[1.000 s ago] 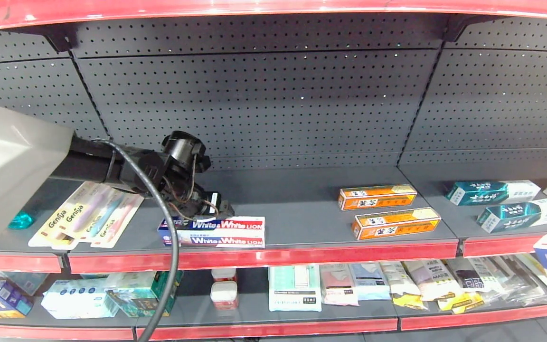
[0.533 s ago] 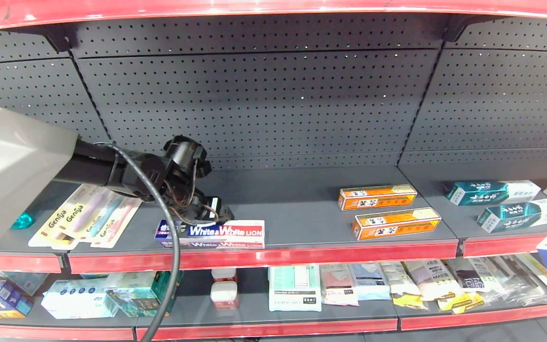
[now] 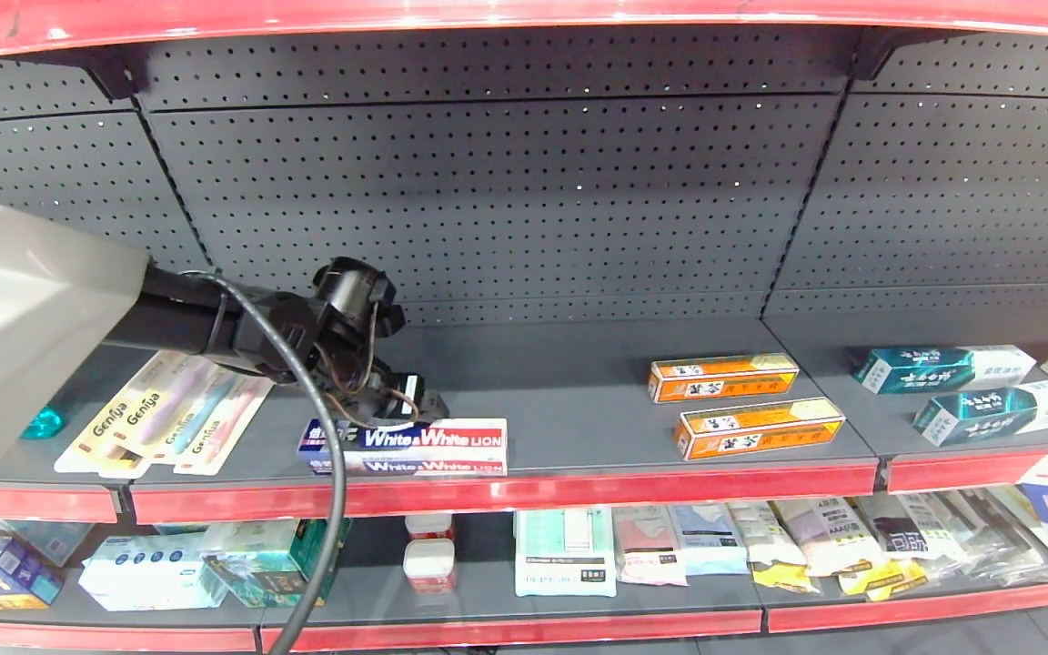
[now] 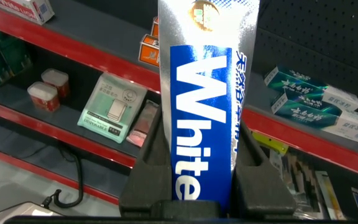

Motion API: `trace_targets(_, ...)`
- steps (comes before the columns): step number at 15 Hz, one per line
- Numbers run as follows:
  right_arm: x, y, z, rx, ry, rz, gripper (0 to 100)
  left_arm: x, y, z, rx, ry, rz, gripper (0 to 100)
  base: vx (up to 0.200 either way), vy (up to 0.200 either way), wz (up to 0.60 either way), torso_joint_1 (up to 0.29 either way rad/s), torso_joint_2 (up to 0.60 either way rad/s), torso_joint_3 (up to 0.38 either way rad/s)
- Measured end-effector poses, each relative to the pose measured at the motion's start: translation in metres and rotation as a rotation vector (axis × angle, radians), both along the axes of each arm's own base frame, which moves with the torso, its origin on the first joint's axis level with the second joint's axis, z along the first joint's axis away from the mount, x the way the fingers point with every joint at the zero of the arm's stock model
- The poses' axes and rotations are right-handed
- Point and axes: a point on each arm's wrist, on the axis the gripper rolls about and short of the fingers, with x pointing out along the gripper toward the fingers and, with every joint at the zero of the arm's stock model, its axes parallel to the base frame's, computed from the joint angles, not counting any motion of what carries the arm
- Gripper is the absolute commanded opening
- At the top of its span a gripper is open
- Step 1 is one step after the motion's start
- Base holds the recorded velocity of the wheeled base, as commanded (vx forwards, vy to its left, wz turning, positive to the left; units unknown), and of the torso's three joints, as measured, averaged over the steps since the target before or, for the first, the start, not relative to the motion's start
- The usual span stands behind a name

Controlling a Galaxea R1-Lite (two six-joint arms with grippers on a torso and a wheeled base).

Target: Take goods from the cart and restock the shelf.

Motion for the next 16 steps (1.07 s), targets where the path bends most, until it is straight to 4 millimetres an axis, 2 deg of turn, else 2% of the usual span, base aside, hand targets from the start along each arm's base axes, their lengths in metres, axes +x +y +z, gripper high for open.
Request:
trace_targets(6, 0.002, 0.000, 0.000, -0.001, 0.016, 0.000, 0, 0.008, 0.015, 0.009, -0.014, -0.030, 0.048, 100, 0.000, 0.000, 0.00, 0.000, 0.00, 0.000)
trace_targets(12, 0.007, 0.000, 0.006, -0.001, 0.033, 0.002, 0, 0.001, 0.025, 0.023, -0.024, -0.047, 0.066, 100, 0.000, 0.000, 0.00, 0.000, 0.00, 0.000)
trace_targets(16, 0.008, 0.000, 0.007, -0.001, 0.033, 0.001, 0, -0.006, 0.027, 0.024, -0.018, -0.023, 0.066, 100, 0.000, 0.000, 0.00, 0.000, 0.00, 0.000)
